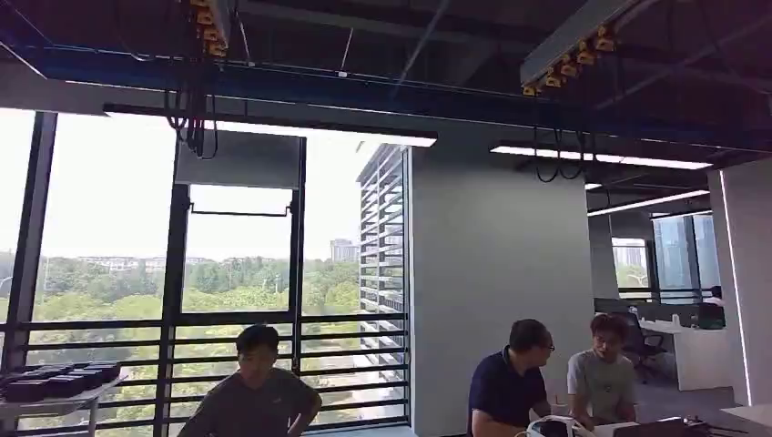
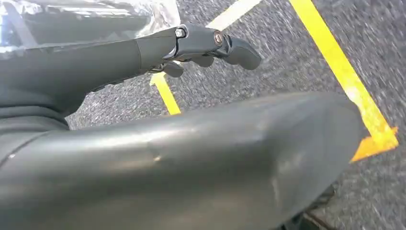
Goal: Take the parts from the cabinet and place them on the table.
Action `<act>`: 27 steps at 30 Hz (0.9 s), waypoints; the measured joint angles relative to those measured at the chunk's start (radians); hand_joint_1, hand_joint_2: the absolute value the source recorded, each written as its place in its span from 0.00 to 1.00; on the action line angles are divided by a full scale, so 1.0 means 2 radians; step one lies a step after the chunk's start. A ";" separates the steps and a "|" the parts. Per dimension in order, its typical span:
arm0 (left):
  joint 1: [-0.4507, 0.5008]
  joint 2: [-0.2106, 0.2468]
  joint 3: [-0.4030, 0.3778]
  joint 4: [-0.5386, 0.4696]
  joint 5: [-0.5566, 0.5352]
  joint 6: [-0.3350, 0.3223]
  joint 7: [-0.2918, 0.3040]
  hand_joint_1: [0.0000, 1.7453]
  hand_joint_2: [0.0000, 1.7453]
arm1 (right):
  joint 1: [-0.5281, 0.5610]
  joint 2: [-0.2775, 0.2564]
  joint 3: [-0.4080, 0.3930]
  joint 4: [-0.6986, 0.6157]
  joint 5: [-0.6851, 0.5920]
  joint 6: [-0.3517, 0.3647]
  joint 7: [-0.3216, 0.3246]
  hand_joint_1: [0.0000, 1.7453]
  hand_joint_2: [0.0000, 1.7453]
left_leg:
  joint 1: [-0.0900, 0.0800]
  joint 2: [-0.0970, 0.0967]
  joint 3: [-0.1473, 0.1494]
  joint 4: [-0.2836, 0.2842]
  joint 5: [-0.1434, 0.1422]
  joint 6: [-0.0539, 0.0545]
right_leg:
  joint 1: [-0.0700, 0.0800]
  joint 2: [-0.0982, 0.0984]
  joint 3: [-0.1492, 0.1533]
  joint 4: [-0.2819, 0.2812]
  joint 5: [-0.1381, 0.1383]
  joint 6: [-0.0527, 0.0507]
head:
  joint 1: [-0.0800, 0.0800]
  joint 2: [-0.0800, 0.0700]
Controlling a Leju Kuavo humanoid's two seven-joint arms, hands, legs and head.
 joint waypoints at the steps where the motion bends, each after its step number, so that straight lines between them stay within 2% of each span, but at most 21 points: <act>1: -0.001 0.000 0.000 0.000 0.000 0.000 0.000 0.00 0.00 | 0.001 0.000 -0.001 0.000 0.000 0.001 0.000 0.00 0.00 | 0.000 0.002 -0.005 -0.001 0.007 0.002 | 0.000 0.001 -0.006 0.011 -0.022 0.003 | -0.002 0.000; 3: -0.002 0.000 -0.001 0.000 0.003 0.000 0.000 0.00 0.00 | 0.002 0.000 -0.002 0.000 0.000 0.003 0.000 0.00 0.00 | 0.000 0.002 -0.018 -0.001 0.016 0.006 | -0.001 0.001 -0.022 0.075 -0.086 0.006 | -0.006 0.000; 5: -0.002 0.000 -0.001 0.000 0.004 0.000 0.000 0.00 0.00 | 0.003 0.000 -0.002 0.000 0.000 0.004 0.000 0.00 0.00 | 0.000 0.003 -0.027 0.000 0.022 0.006 | -0.001 0.001 -0.027 0.116 -0.109 0.008 | -0.006 0.000; 6: -0.002 0.000 -0.001 0.000 0.005 0.000 0.000 0.00 0.00 | 0.003 0.000 -0.002 0.000 0.000 0.004 0.000 0.00 0.00 | 0.000 0.003 -0.032 0.001 0.026 0.006 | -0.001 0.001 -0.027 0.132 -0.109 0.008 | -0.007 0.000; 7: -0.002 0.000 -0.001 0.000 0.006 0.000 0.000 0.00 0.00 | 0.003 0.000 -0.002 0.000 0.000 0.005 0.000 0.00 0.00 | -0.001 0.004 -0.040 0.003 0.031 0.005 | -0.001 0.001 -0.021 0.138 -0.095 0.007 | -0.008 0.000; 8: -0.003 0.000 -0.001 0.000 0.007 0.000 0.000 0.00 0.00 | 0.003 0.000 -0.002 0.000 0.000 0.005 0.000 0.00 0.00 | -0.001 0.005 -0.048 0.005 0.036 0.004 | -0.001 0.001 -0.005 0.125 -0.074 0.006 | -0.009 0.000; 9: -0.004 0.000 -0.001 0.000 0.008 0.000 0.000 0.00 0.00 | 0.003 0.000 -0.003 0.000 0.000 0.006 0.000 0.00 0.00 | -0.001 0.005 -0.054 0.008 0.040 0.003 | 0.000 0.001 0.019 0.095 -0.056 0.004 | -0.009 0.000; 10: -0.006 0.000 -0.001 0.000 0.008 0.000 0.000 0.00 0.00 | 0.002 0.000 -0.004 0.000 0.000 0.006 0.000 0.00 0.00 | -0.001 0.005 -0.060 0.012 0.044 0.002 | 0.000 0.001 0.048 0.054 -0.051 0.001 | -0.010 0.000; 11: -0.007 -0.001 -0.001 0.000 0.008 0.000 0.000 0.00 0.00 | 0.000 0.000 -0.005 0.000 0.000 0.006 0.000 0.00 0.00 | -0.002 0.005 -0.066 0.016 0.046 0.000 | 0.003 0.001 0.080 0.009 -0.061 -0.003 | -0.009 0.000; 12: -0.008 -0.001 -0.001 -0.001 0.008 0.000 0.000 0.00 0.00 | -0.001 0.000 -0.006 0.000 0.000 0.006 -0.001 0.00 0.00 | -0.003 0.005 -0.071 0.019 0.049 -0.003 | 0.003 0.001 0.092 -0.018 -0.071 -0.005 | -0.009 0.000; 14: -0.008 -0.001 -0.001 -0.001 0.008 0.000 -0.001 0.00 0.00 | 0.000 0.000 -0.006 0.000 -0.002 0.006 -0.002 0.00 0.00 | -0.001 0.005 -0.077 0.019 0.059 -0.008 | 0.006 0.002 0.086 -0.019 -0.071 -0.007 | -0.009 0.000; 15: -0.007 -0.001 -0.001 -0.001 0.008 -0.001 -0.001 0.00 0.00 | 0.000 0.000 -0.006 0.000 -0.002 0.007 -0.002 0.00 0.00 | -0.002 0.005 -0.079 0.019 0.064 -0.012 | 0.006 0.001 0.081 -0.020 -0.066 -0.012 | -0.009 0.000; 16: -0.007 0.000 -0.001 0.000 0.008 -0.001 -0.001 0.00 0.00 | -0.001 0.001 -0.006 0.000 -0.002 0.007 -0.003 0.00 0.00 | -0.001 0.003 -0.081 0.022 0.057 -0.014 | 0.000 -0.002 0.077 -0.022 -0.059 -0.017 | -0.009 0.000; 17: -0.007 0.000 -0.001 0.000 0.008 -0.002 -0.001 0.00 0.00 | 0.000 0.001 -0.006 0.000 -0.003 0.007 -0.003 0.00 0.00 | -0.001 0.002 -0.086 0.034 0.035 -0.018 | 0.001 -0.003 0.073 -0.022 -0.055 -0.020 | -0.007 0.000; 19: -0.007 0.000 -0.001 0.000 0.008 -0.002 0.000 0.00 0.00 | 0.000 0.001 -0.006 0.000 -0.004 0.007 -0.004 0.00 0.00 | 0.003 0.002 -0.103 0.098 -0.026 -0.023 | 0.001 -0.005 0.061 -0.021 -0.046 -0.023 | -0.005 0.000; 20: -0.007 0.000 -0.001 0.000 0.009 -0.002 0.000 0.00 0.00 | 0.000 0.001 -0.006 0.000 -0.004 0.008 -0.005 0.00 0.00 | 0.004 0.002 -0.109 0.136 -0.046 -0.026 | 0.001 -0.005 0.055 -0.021 -0.041 -0.023 | -0.005 0.000; 21: -0.007 0.000 -0.001 0.000 0.009 -0.002 0.000 0.00 0.00 | 0.000 0.001 -0.006 0.000 -0.005 0.008 -0.005 0.00 0.00 | 0.005 0.002 -0.111 0.162 -0.051 -0.027 | 0.001 -0.005 0.047 -0.019 -0.036 -0.022 | -0.004 0.000; 23: -0.007 0.000 -0.001 0.000 0.010 -0.002 0.000 0.00 0.00 | 0.000 0.002 -0.006 0.000 -0.005 0.008 -0.005 0.00 0.00 | 0.007 0.002 -0.091 0.158 -0.019 -0.028 | 0.000 -0.005 0.029 -0.013 -0.027 -0.019 | -0.003 0.000; 25: -0.007 0.000 -0.002 -0.001 0.014 0.000 0.000 0.00 0.00 | 0.000 0.002 -0.006 0.000 -0.009 0.009 -0.006 0.00 0.00 | 0.008 0.001 -0.041 0.090 0.011 -0.027 | -0.001 -0.004 0.014 -0.005 -0.020 -0.016 | -0.002 0.000; 26: -0.008 0.000 -0.001 -0.001 0.014 0.001 0.000 0.00 0.00 | 0.000 0.002 -0.006 0.000 -0.009 0.010 -0.006 0.00 0.00 | 0.008 0.001 -0.010 0.047 0.000 -0.024 | -0.001 -0.004 0.009 -0.002 -0.017 -0.013 | -0.002 0.000; 27: -0.009 0.000 -0.001 -0.001 0.015 0.002 0.000 0.00 0.00 | -0.001 0.002 -0.007 0.000 -0.009 0.010 -0.007 0.00 0.00 | 0.006 -0.001 0.008 0.013 -0.011 -0.021 | 0.001 -0.004 0.005 0.001 -0.015 -0.009 | -0.002 0.001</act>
